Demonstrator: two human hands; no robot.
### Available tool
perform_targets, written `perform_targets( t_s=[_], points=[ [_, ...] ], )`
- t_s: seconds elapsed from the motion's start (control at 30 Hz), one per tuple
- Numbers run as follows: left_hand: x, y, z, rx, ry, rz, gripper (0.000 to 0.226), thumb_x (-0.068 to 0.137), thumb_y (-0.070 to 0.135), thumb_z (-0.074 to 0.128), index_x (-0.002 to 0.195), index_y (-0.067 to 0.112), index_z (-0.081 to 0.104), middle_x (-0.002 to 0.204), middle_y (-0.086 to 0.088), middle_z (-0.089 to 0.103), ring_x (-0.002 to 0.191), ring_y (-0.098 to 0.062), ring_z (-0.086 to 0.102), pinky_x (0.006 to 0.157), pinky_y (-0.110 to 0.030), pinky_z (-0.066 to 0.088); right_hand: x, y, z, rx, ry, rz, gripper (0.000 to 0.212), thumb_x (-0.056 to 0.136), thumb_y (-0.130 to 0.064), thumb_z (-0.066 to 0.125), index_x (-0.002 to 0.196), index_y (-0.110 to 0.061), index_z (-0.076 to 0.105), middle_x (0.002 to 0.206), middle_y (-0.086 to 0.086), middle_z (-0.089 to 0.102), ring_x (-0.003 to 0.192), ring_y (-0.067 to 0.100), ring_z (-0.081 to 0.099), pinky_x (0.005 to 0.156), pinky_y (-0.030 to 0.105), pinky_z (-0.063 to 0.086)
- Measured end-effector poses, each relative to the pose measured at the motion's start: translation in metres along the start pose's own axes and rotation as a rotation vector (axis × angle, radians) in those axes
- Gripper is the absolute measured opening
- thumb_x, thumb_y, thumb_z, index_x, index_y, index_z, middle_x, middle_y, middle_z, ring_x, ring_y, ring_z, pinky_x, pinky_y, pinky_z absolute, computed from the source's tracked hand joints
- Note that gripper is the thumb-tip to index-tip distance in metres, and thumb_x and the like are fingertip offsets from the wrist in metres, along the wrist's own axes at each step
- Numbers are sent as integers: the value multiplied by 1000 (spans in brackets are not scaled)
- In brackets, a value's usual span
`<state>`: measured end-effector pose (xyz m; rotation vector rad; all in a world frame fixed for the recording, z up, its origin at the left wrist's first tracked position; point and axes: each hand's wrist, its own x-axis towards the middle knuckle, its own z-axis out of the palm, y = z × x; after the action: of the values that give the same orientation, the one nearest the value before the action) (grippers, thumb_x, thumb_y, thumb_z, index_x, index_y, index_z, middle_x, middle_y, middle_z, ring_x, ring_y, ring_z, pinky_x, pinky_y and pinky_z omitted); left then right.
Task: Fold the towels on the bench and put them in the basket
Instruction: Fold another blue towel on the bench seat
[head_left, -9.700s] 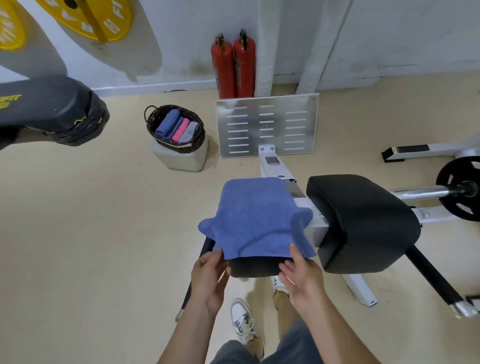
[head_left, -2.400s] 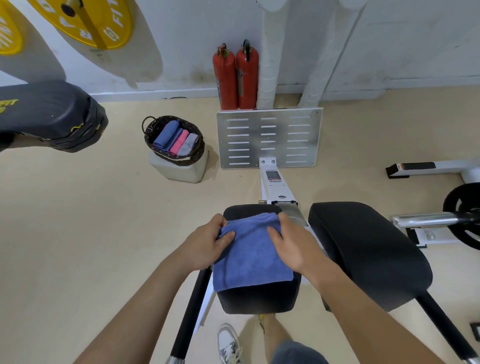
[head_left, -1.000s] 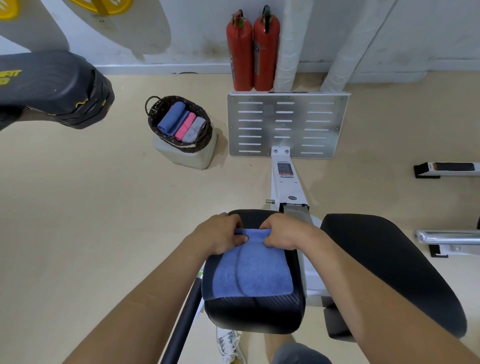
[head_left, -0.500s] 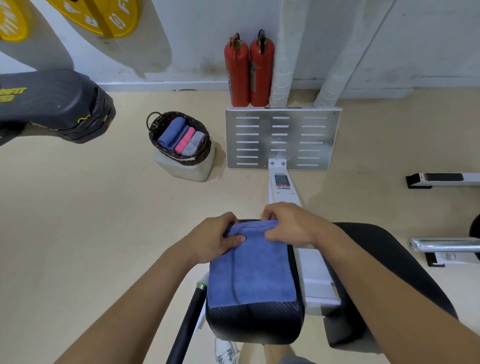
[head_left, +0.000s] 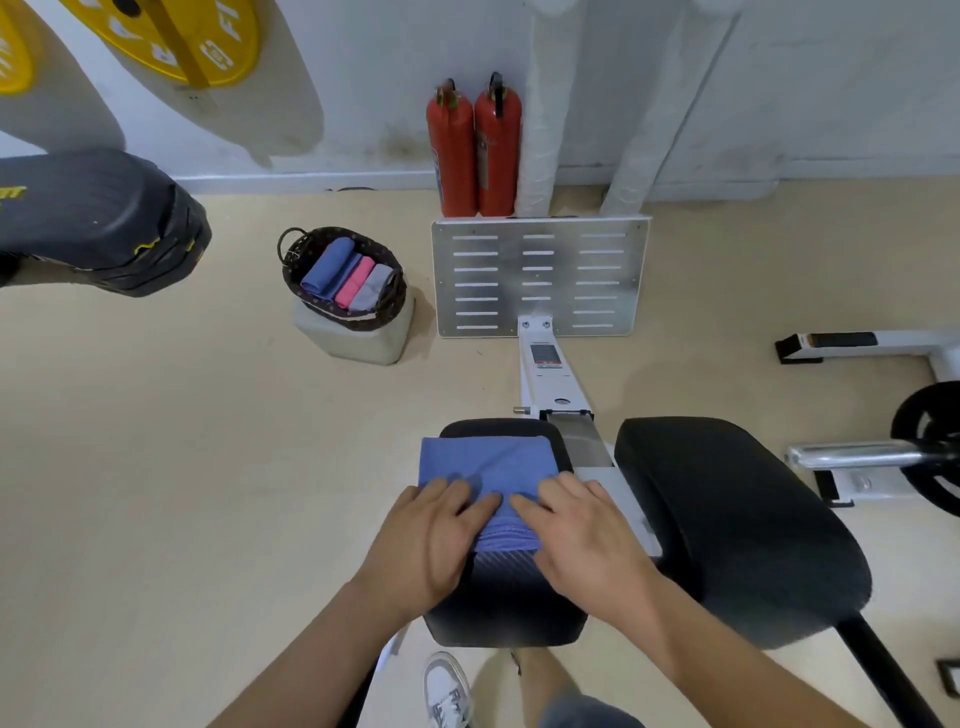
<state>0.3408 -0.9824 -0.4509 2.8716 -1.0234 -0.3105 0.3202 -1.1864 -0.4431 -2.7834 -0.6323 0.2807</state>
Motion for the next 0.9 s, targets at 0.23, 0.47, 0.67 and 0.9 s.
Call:
perform_targets(
  t_s=[0.23,0.47,0.67,0.9],
  points=[
    [-7,1,10,-178,53,26,47,80,17,45,123,14,62,122,-11,62,110,-34,59,87,-39,53,-6,-20,4,65,68,-33,45,66,-8,46,110,-13,59,117,6,58,114,25,57,94,37,51],
    [-26,11,6,-300,73,39,41,81,19,46,117,19,66,119,-1,67,108,-23,65,86,-39,55,-24,-16,-2,76,81,-111,35,78,-11,49,105,-8,71,101,5,73,92,19,70,77,31,58],
    [-37,22,-5,-418,133,-19,30,80,24,44,105,25,59,99,7,71,94,-11,67,76,-17,47,-38,-17,-4,-37,76,-124,22,73,-13,54,90,-16,69,86,-2,69,83,17,66,75,26,54],
    [-28,12,-17,-526,12,-73,16,88,29,44,104,34,45,84,8,65,69,-22,55,59,-24,38,-25,-9,-19,144,-2,-64,17,79,-20,42,84,-17,59,70,-1,54,51,20,44,44,33,41]
  ],
)
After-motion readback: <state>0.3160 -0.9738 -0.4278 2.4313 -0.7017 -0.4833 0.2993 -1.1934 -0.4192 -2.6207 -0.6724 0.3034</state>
